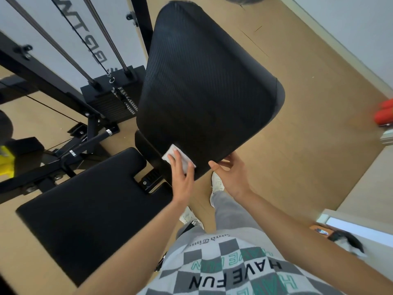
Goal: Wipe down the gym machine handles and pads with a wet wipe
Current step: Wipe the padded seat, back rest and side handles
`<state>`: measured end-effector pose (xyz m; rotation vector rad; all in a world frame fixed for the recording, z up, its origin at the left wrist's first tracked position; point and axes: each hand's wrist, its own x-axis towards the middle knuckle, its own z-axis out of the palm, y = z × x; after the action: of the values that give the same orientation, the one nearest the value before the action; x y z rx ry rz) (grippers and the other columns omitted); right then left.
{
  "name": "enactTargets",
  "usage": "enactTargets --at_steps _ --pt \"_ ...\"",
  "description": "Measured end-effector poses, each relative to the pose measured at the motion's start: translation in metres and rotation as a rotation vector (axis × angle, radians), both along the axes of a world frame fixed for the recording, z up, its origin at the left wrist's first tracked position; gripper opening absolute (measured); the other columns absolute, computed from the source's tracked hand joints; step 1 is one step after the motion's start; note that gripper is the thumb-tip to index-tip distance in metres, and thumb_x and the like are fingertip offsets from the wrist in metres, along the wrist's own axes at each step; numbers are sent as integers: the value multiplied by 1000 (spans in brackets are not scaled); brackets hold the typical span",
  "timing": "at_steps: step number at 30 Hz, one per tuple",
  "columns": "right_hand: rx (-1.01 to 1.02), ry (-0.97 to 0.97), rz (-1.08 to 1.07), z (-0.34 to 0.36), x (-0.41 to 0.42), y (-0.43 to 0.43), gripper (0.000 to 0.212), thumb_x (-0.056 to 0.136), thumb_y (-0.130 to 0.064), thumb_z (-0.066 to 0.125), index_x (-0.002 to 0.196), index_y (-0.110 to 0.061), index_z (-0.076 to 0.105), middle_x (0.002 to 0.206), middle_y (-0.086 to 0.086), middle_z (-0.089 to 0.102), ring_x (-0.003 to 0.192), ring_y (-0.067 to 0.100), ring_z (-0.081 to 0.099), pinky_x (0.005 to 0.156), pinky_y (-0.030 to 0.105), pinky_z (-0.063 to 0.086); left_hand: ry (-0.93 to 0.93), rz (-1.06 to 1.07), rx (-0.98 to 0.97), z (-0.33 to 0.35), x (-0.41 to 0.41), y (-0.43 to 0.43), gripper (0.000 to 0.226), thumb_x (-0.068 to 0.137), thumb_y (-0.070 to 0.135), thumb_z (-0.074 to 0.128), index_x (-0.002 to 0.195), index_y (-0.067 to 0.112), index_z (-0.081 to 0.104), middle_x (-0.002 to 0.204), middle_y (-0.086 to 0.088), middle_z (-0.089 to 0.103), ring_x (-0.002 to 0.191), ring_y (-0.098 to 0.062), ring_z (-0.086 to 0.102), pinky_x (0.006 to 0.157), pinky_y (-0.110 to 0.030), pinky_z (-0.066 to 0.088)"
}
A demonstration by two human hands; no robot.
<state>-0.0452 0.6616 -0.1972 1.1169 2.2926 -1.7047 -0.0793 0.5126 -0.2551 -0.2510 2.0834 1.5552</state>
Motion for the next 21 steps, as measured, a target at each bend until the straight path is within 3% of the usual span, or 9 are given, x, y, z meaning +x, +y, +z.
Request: enactTargets --at_steps 3,7,15,21 --pt "0 3 -11 -1 0 -3 42 85 -38 80 121 -30 61 110 -20 70 101 5 69 81 14 53 -61 21 24 3 35 14 69 107 44 44 162 42 2 170 13 -16 146 3 -3 120 -28 16" --pt "-2 17 -16 -4 0 -4 42 84 -38 80 121 -31 61 110 -21 70 101 5 69 85 19 55 -36 12 2 2 25 12 67 109 39 40 163 35 1 171 9 -15 143 6 -8 117 -22 11" --pt "0 19 -34 -5 -1 -7 48 85 -40 79 127 -31 58 115 -19 69 100 6 68 77 10 52 60 36 -106 -15 -97 -36 64 111 39 35 164 29 2 173 0 1 158 -20 5 120 -29 11" --pt "-13 17 -27 -2 1 -7 48 86 -36 80 128 -29 58 115 -20 68 102 5 67 70 2 49 30 49 -79 -22 -120 -47 64 111 42 33 164 33 -2 173 1 3 158 -21 9 126 -38 13"
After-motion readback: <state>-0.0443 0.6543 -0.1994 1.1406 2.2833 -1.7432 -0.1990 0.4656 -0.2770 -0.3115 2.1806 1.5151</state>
